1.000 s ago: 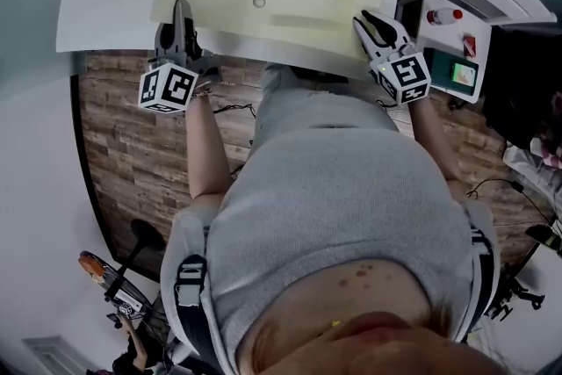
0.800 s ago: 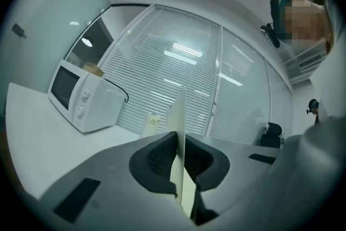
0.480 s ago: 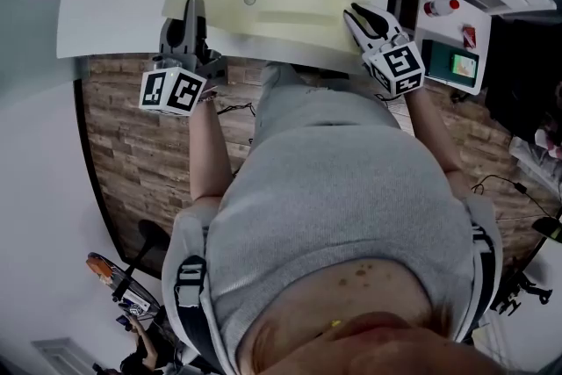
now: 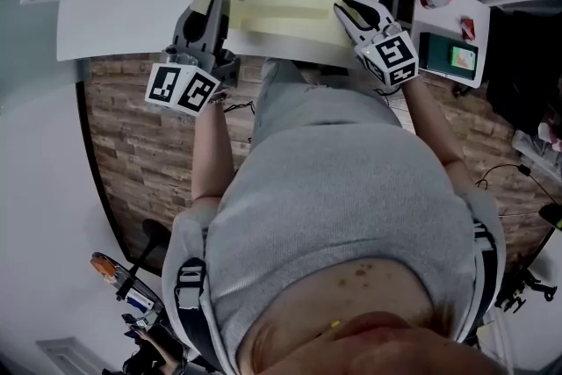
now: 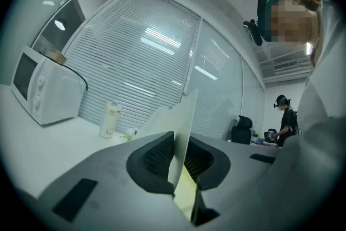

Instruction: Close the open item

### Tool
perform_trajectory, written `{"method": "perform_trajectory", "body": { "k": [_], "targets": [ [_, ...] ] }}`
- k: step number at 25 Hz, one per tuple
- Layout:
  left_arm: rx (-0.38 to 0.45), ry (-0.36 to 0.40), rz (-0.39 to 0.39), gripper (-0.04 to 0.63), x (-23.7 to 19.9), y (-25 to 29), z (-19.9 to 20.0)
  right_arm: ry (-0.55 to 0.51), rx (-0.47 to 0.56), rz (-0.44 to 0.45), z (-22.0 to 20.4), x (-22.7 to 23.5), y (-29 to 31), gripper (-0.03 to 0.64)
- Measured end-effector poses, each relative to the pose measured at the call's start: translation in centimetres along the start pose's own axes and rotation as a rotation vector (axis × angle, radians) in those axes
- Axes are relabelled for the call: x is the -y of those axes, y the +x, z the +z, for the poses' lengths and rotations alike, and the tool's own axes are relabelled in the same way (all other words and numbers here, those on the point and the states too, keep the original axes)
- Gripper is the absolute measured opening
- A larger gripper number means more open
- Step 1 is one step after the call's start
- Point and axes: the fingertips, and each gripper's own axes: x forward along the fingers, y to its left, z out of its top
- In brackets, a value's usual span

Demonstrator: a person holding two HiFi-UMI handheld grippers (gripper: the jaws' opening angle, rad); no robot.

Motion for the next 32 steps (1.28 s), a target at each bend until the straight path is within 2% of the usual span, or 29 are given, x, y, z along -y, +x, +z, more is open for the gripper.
{"method": "perform_trajectory", "body": {
  "k": [18, 25, 32],
  "targets": [
    [-0.163, 0.042, -0.19, 0.034, 6.8, 3.5, -4.6, -0.023, 0.009, 0.008, 0.2, -0.2, 0.0, 0.132],
    [-0.222, 0.071, -0.225, 0.037, 8.5, 4.5, -6.7, -0.024, 0.016, 0.007, 0.0, -0.1, 0.0, 0.132],
    [-0.318, 0.098, -0.259, 0.04, 9.6, 5.2, -9.1, -0.029, 0.022, 0.002, 0.1, -0.1, 0.1, 0.132]
  ]
}}
